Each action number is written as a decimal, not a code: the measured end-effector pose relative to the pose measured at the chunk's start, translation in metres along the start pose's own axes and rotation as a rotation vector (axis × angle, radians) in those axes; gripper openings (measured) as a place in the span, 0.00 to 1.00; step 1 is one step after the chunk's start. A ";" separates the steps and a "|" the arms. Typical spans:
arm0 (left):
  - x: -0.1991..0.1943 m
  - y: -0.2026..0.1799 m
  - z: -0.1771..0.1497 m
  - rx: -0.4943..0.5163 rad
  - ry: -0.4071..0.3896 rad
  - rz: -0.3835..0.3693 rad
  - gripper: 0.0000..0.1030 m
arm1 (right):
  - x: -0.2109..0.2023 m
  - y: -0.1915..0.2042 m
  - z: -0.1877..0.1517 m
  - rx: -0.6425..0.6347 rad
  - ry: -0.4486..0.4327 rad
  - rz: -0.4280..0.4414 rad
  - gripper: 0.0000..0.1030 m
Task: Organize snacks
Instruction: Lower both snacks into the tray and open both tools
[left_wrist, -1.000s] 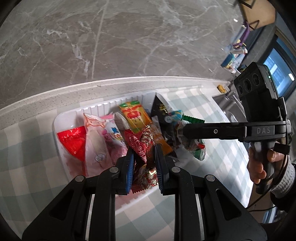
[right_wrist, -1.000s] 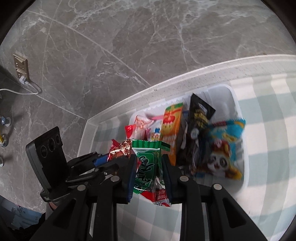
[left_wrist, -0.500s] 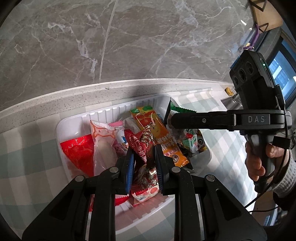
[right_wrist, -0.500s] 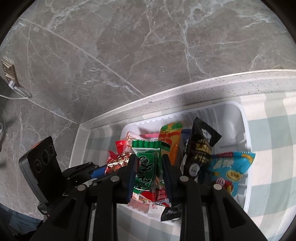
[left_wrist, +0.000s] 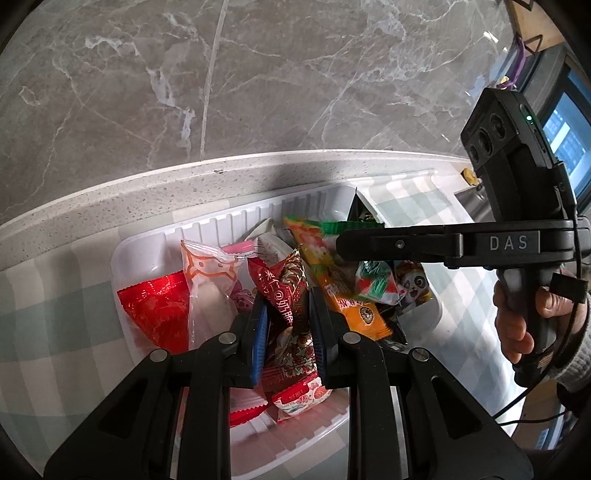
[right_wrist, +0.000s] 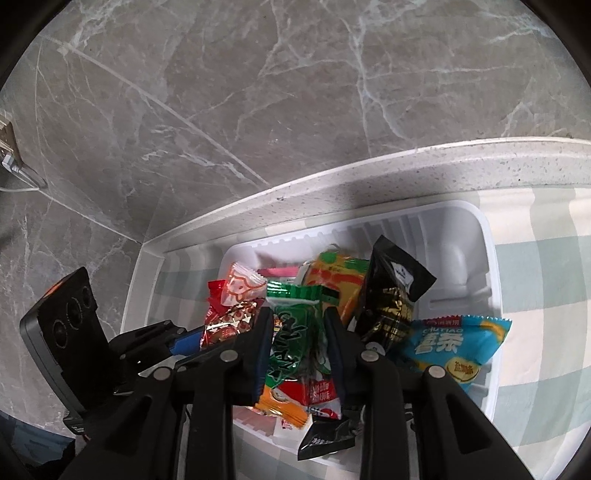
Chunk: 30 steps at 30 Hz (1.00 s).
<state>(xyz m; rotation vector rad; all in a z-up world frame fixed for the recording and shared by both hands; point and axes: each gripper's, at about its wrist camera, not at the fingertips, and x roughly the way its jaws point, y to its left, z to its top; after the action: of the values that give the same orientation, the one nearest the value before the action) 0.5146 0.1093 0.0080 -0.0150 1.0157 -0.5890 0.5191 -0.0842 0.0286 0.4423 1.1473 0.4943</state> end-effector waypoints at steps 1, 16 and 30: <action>0.001 0.000 0.000 0.004 0.000 0.007 0.19 | 0.000 0.001 0.000 -0.003 -0.001 -0.004 0.31; -0.006 -0.014 0.005 0.038 -0.036 0.088 0.51 | -0.015 0.006 -0.007 -0.019 -0.040 -0.010 0.45; -0.052 -0.039 0.000 0.075 -0.125 0.180 0.70 | -0.068 0.028 -0.034 -0.089 -0.137 -0.019 0.65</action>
<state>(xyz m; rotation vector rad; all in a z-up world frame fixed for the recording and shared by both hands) 0.4771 0.1006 0.0602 0.1042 0.8625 -0.4556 0.4615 -0.0987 0.0833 0.3817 0.9926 0.4887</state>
